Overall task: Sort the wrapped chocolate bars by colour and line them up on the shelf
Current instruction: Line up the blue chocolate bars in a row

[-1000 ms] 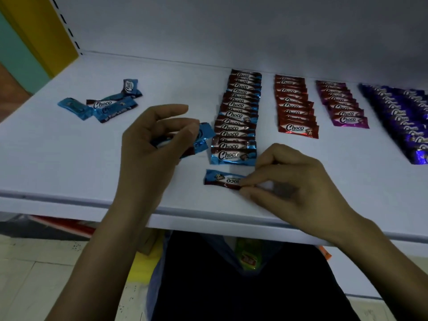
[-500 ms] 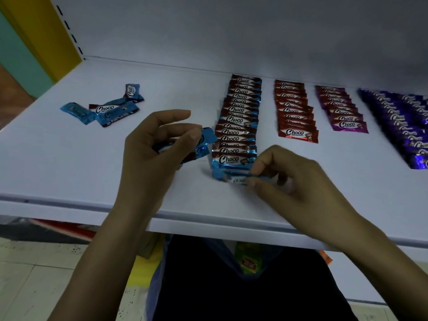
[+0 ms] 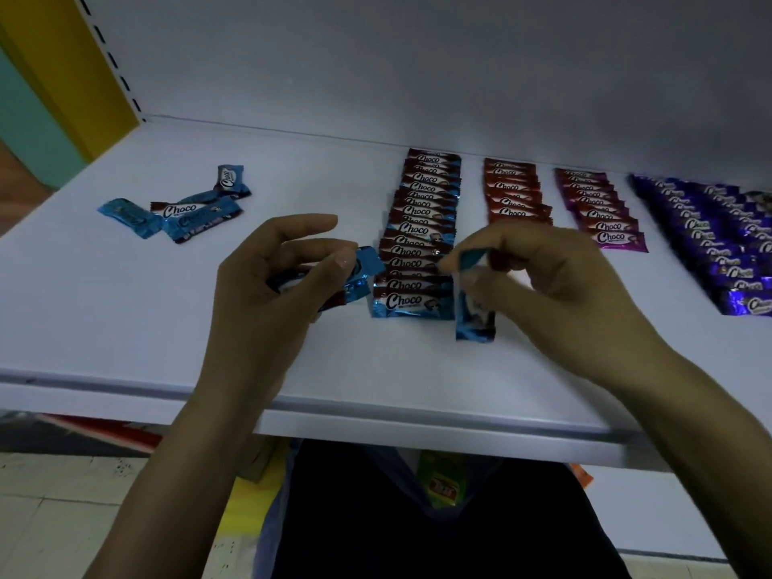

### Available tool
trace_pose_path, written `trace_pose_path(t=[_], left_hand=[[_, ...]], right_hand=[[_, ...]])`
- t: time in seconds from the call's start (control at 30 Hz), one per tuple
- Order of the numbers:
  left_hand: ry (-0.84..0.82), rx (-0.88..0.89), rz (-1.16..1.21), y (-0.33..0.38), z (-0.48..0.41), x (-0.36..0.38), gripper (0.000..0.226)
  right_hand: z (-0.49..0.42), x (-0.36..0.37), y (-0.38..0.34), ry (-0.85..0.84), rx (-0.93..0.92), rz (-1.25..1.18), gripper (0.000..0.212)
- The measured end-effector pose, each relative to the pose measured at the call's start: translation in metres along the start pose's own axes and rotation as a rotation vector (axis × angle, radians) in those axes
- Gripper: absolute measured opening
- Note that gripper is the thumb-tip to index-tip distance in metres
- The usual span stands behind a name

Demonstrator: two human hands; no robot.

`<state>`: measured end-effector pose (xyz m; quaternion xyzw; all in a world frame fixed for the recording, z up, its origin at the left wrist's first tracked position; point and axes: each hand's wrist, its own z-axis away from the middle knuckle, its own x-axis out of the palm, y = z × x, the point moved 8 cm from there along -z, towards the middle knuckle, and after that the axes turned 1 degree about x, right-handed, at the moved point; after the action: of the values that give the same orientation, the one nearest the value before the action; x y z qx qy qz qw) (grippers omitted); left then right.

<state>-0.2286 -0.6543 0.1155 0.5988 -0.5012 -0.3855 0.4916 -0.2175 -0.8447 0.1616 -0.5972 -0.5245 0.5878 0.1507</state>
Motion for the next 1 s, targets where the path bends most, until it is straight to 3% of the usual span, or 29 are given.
trace_pose_path(t=[0.13,0.23,0.43,0.63,0.73,1.0], left_hand=[[0.006,0.005,-0.008,0.001,0.000,0.000,0.030],[0.008,0.008,-0.005,0.002,0.000,0.000,0.031],[-0.004,0.012,-0.008,0.001,0.001,0.001,0.031],[-0.013,0.018,-0.033,0.002,0.000,0.002,0.031],[-0.015,0.018,-0.028,0.001,0.001,0.001,0.031],[0.017,0.024,-0.014,0.001,0.001,-0.001,0.030]], right_hand=[[-0.004,0.038,0.000,-0.227,-0.091,0.255,0.021],[-0.006,0.058,0.003,-0.227,-0.165,0.406,0.037],[0.013,0.022,0.021,-0.080,-0.042,0.385,0.045],[0.023,0.030,0.029,-0.155,0.002,0.473,0.040],[0.020,0.030,0.030,-0.171,0.058,0.397,0.028],[0.013,0.030,0.035,-0.185,0.143,0.361,0.027]])
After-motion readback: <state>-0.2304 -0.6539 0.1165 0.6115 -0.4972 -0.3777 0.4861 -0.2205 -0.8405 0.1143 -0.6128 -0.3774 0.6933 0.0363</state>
